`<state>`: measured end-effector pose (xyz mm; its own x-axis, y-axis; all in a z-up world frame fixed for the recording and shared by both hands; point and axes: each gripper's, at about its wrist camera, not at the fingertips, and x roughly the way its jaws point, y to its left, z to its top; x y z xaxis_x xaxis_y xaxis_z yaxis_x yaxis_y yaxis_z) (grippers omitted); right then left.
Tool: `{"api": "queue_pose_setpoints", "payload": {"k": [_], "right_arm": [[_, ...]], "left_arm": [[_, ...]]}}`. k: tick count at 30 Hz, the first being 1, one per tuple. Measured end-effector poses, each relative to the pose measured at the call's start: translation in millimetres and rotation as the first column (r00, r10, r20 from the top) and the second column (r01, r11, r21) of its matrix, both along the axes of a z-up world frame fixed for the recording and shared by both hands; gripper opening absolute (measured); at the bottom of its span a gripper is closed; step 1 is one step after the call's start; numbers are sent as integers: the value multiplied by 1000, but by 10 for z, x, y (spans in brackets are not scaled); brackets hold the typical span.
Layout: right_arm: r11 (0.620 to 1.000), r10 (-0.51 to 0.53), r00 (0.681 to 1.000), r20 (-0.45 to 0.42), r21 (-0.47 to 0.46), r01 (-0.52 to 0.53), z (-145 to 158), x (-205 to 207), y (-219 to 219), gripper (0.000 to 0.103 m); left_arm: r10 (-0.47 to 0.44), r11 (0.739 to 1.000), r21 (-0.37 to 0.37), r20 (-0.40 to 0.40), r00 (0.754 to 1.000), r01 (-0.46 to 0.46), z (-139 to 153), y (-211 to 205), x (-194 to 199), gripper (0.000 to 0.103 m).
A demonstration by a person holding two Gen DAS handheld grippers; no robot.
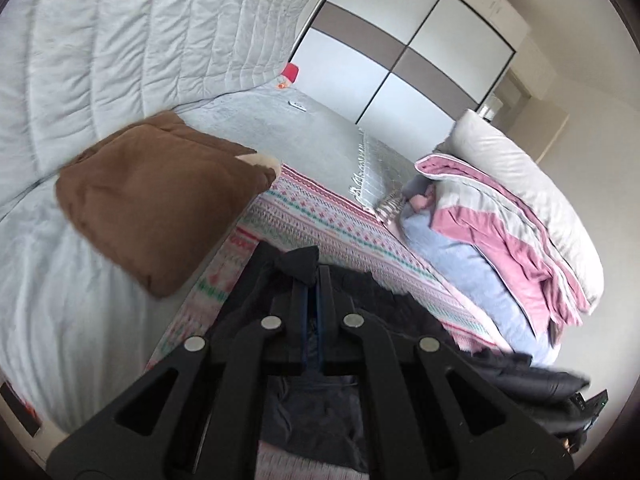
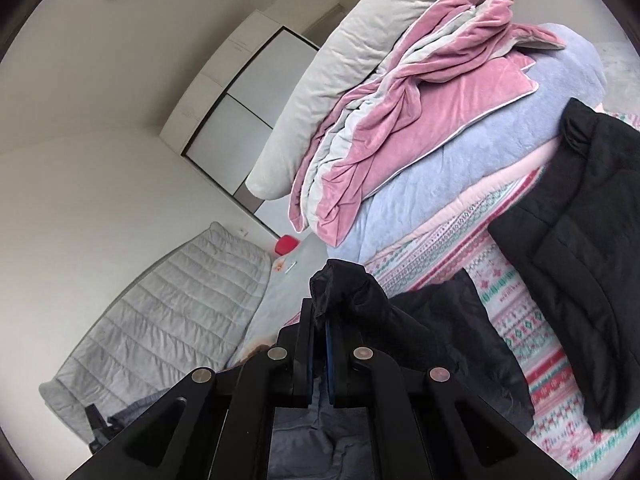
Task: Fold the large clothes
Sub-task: 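Lift the hem with both grippers and fold it toward the collar, then lay the hem down on the jacket and open both grippers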
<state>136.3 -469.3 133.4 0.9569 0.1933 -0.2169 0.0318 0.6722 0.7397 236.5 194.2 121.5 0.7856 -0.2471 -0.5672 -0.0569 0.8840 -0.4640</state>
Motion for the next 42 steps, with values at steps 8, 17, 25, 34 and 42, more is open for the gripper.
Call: {"api": "queue_pose_setpoints", "payload": {"k": [8,17,25,34,42], "right_arm": [[997,-67,954,-291,-46,56,-815,1864,-294,4],[994,-94,902,-422,-93,61,-1323,2338,-451,27],[988,-79,882,-465,-155,7,-1359,2294,-632,68],[939,-97,882,-461,-337,-73,-1399,2491,-252,6],[903,-223,875,-429,-430,19,-1244,2641,-190,5]], "left_arm": [[7,1000,-20,-162,987,-10,-1038,-356,1610,7],[14,999,41,-224,975,-5,-1472,-250,1929,45],[-36,997,51,-306,951,54,-1491,-240,2007,57],[-24,981,177,-304,952,82,-1658,-452,2098,7],[-8,954,294,-192,981,65,-1550,-693,2242,7]]}}
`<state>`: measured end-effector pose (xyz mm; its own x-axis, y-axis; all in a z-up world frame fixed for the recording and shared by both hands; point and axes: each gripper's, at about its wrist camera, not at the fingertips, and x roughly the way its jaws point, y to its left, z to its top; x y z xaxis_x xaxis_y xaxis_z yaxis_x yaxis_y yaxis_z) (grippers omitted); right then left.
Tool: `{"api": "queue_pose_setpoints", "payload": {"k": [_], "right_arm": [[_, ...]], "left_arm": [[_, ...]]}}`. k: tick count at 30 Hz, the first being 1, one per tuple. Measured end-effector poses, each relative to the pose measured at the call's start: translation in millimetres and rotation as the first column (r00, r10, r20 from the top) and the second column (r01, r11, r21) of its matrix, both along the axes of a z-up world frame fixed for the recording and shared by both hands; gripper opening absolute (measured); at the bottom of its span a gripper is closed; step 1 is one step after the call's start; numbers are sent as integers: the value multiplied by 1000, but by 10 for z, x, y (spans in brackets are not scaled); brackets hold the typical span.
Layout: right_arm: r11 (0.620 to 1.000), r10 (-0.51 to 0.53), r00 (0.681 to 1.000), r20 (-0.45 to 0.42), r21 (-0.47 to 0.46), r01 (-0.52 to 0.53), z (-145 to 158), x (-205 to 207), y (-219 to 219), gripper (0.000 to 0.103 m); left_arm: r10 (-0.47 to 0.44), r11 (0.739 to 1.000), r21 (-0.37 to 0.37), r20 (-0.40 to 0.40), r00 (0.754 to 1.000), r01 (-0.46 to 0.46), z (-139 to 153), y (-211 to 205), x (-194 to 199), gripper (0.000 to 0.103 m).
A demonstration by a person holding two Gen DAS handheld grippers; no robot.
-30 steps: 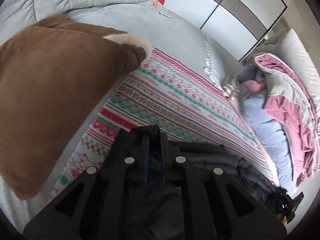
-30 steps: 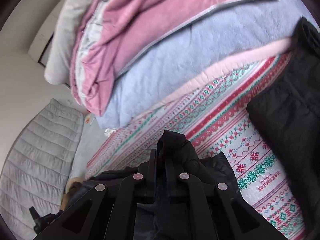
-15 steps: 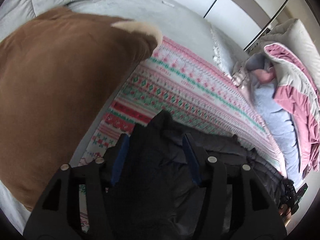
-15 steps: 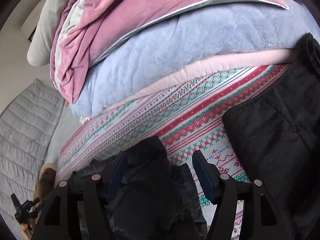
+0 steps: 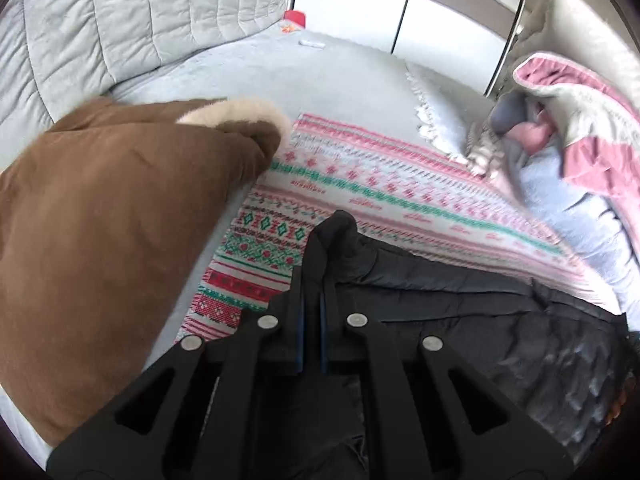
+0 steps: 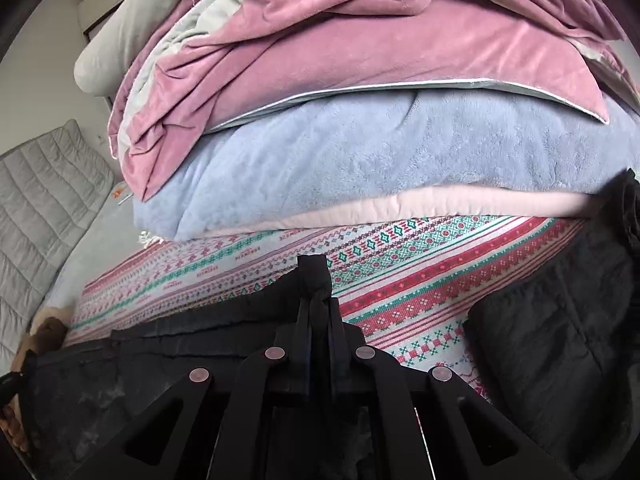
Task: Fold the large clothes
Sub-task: 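Lay the hem down on the jacket and open both grippers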
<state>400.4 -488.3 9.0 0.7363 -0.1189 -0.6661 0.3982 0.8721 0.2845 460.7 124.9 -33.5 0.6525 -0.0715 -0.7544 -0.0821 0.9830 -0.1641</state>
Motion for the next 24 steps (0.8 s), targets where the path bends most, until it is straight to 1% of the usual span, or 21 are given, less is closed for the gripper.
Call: {"api": "queue_pose_setpoints", "payload": {"k": [2,3,6,10,12,13,14,16,17,18,19,20,21,22,24], "right_arm": [[1000,-16,999,-49,7,17,-177,67,-64,5],[999,-24,997,-74,24,26,-279,94,-102,5],[998,-41,992,-117,42,46,-463,137,-125,5],[998,-46,989,-143,27,51,-517,145,-59,5],[998,-49,986,-158,39,56,-538,140,-65,7],[997,-51,985,-164,48,60,-546,138,-79,8],[996,-55,984,-171,59,65,-544,124,-94,11],[994,-64,981,-185,70,78,-492,90,-109,20],[993,-70,980,-185,79,86,-433,59,-115,29],[992,-72,983,-169,93,88,-352,9,-118,43],[990,-72,988,-135,108,87,-233,-75,-111,50],[990,-72,992,-107,112,84,-128,-145,-89,60],[991,-71,994,-78,108,79,-11,-223,-50,64],[993,-66,997,-50,96,71,122,-330,16,65],[995,-40,999,-13,87,41,291,-499,175,68]], "left_arm": [[6,1000,4,-29,1000,-6,-145,6,71,7],[7,1000,11,-41,999,-6,-202,1,90,7],[10,1000,24,-66,998,-8,-350,18,117,7],[20,999,34,-54,998,-18,-332,-20,87,9],[22,999,33,-45,999,-21,-311,-24,62,12],[32,999,39,-43,999,-31,-294,-19,47,15],[44,998,41,-46,998,-42,-275,-11,40,20],[67,998,18,-54,996,-66,-199,18,13,23],[77,997,0,-53,996,-77,-148,32,-16,25],[85,996,-28,-41,996,-86,-42,50,-77,27],[88,995,-47,-24,996,-89,45,58,-137,31],[87,994,-62,0,996,-87,143,57,-215,36],[84,994,-69,29,996,-82,266,35,-322,39],[75,995,-68,45,996,-72,343,-5,-392,43],[26,997,-68,81,996,-21,509,-168,-647,47]]}}
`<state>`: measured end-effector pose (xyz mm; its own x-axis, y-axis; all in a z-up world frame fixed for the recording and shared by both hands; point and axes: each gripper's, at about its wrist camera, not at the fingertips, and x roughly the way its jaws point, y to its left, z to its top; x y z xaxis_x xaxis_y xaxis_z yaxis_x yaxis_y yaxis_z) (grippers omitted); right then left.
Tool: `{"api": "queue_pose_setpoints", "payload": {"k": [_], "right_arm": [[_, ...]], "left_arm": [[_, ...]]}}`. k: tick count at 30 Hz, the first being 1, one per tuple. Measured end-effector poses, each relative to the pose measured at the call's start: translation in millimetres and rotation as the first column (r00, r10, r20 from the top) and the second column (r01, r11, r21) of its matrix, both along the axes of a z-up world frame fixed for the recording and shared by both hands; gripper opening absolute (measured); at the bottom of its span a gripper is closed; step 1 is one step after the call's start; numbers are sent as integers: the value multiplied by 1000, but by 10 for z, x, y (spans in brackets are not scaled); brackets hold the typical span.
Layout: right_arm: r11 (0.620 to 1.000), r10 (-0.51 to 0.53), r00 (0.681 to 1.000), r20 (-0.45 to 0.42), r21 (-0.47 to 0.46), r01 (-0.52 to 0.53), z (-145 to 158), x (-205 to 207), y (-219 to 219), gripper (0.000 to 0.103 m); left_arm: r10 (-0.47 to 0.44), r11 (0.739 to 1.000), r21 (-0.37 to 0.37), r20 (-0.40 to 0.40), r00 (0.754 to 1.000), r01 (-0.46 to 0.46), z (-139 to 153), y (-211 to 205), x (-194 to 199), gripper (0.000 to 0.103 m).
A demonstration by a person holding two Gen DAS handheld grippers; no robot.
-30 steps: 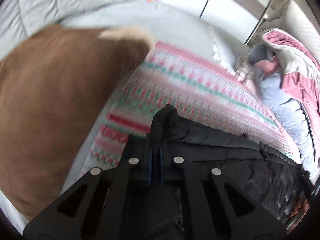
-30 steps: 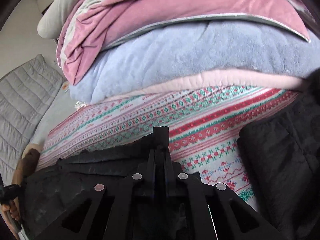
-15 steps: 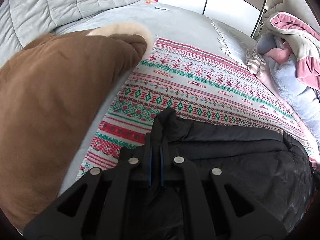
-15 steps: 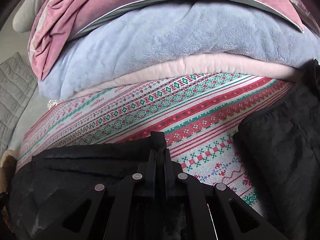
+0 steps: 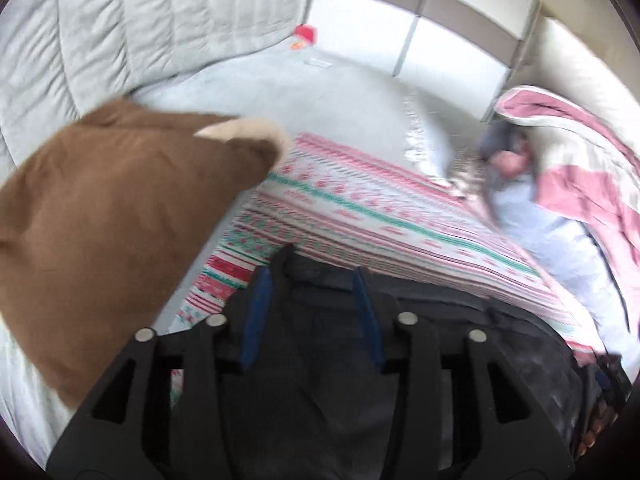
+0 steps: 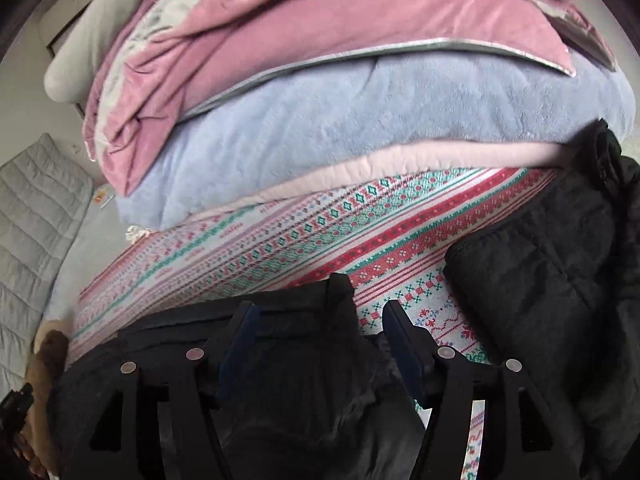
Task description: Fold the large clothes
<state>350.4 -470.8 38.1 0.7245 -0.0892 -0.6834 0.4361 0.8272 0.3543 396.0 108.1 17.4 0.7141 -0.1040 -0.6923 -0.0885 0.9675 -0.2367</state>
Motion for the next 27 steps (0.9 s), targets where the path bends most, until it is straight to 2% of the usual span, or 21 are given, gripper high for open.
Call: {"api": "queue_pose_setpoints", "payload": {"k": [2,4,5,7,10,13,16,22,27], "right_arm": [[998,65,998,24,3,-65,73,-143,229,71],[990,144,990,-4,8,-144,68,-259,492,72],[985,173,985,-17,11,-173,45,-279,591,72],[976,217,976,-31,25,-217,-18,-344,801,72],[961,274,961,-27,48,-273,-101,-589,1061,72],[946,323,945,-55,14,-322,-165,-718,1292,72],[938,337,936,-103,-44,-342,-244,-674,1401,72],[946,314,933,-173,-29,-324,-502,-555,1305,72],[940,316,923,-218,-60,-336,-596,-470,1416,74]], "left_arm": [[-63,998,10,14,998,63,62,-196,-228,49],[-154,987,54,14,988,153,67,-497,-488,50],[-208,973,99,2,978,207,27,-677,-643,50],[-253,957,137,-30,967,255,-58,-872,-859,50],[-305,945,105,-57,951,309,-227,-1058,-1181,50],[-328,931,140,-83,941,337,-417,-1211,-1336,50],[-323,921,182,-137,936,345,-609,-1320,-1281,50],[-294,941,123,-166,941,316,-737,-1230,-1170,50],[-288,937,153,-174,942,315,-836,-1263,-1171,50]]}}
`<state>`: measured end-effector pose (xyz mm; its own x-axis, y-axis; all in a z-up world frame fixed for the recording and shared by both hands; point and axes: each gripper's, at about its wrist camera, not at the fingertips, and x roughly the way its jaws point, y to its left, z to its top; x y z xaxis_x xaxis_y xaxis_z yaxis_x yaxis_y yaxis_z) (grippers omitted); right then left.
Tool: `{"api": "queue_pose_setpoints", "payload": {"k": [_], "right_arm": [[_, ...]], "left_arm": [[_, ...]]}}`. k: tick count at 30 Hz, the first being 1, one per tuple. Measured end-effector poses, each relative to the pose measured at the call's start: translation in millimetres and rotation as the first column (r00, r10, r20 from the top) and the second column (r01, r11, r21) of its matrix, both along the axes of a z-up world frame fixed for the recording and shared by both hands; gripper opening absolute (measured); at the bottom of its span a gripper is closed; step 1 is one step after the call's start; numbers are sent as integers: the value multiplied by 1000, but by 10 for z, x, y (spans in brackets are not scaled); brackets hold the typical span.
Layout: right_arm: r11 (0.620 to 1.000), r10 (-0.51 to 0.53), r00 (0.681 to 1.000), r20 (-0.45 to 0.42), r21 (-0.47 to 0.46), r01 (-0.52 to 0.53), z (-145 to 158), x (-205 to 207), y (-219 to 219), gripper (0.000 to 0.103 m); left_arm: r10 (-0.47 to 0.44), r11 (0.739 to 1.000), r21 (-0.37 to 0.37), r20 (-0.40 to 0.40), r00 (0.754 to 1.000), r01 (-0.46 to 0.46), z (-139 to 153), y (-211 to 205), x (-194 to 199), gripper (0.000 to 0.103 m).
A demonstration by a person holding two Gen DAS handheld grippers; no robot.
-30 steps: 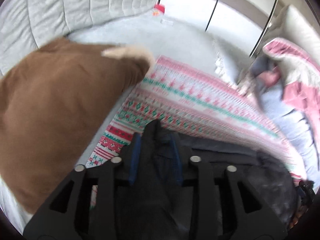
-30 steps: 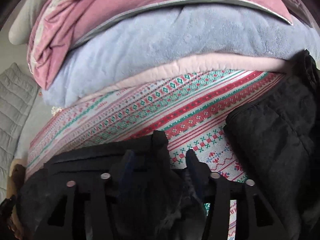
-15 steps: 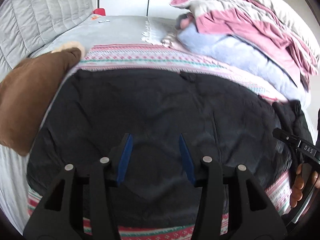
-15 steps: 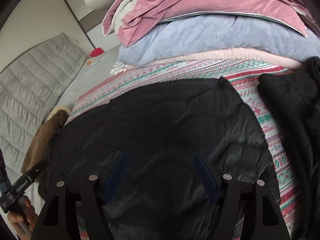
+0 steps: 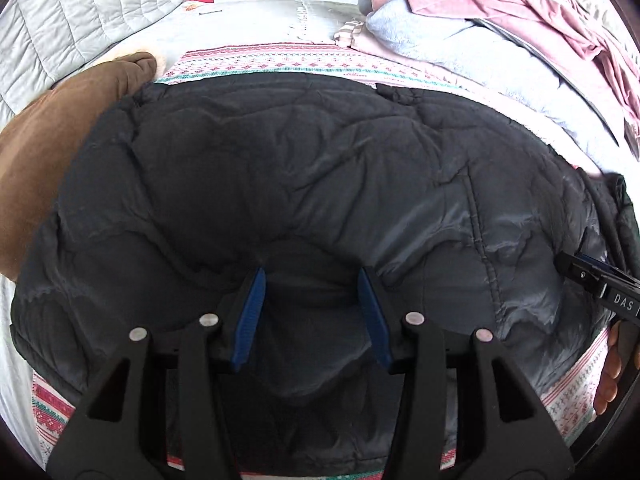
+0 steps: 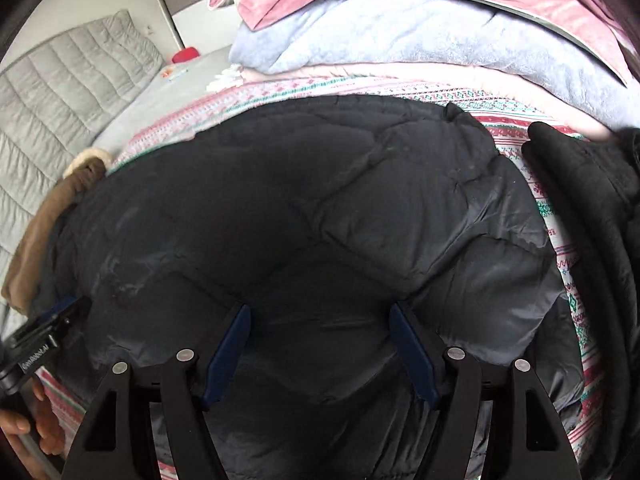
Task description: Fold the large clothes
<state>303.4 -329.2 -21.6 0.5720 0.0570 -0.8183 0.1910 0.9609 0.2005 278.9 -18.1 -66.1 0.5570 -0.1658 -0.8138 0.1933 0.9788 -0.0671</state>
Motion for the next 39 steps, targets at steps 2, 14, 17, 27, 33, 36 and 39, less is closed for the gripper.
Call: {"api": "queue_pose_setpoints", "payload": {"k": [2,14,17,27,33,36,39], "right_arm": [[1000,2,1000,-20,-18,-3,-44,38,52,76],[999,20,999,25,24,-21,127,9,-43,78],[999,-4,996,92,44,0,305,-138,-170,78],[995,-59,995,81,85,52,302,-284,-482,79],[995,-51,997,64,94,45,218,-260,-509,79],[993,-56,995,84,107,47,253,-284,-529,78],[991,-68,993,99,119,56,284,-309,-559,79]], "left_arm": [[0,1000,12,4,1000,0,-7,-27,-10,50],[-77,996,-36,63,995,79,266,-95,-245,50],[-168,985,-22,102,980,171,355,-289,-436,50],[-287,947,136,-42,957,290,-85,-774,-548,56],[-282,955,84,-55,958,286,44,-696,-460,56],[-253,966,54,0,967,253,277,-631,-321,56],[-215,976,34,27,976,214,458,-641,-29,57]]}}
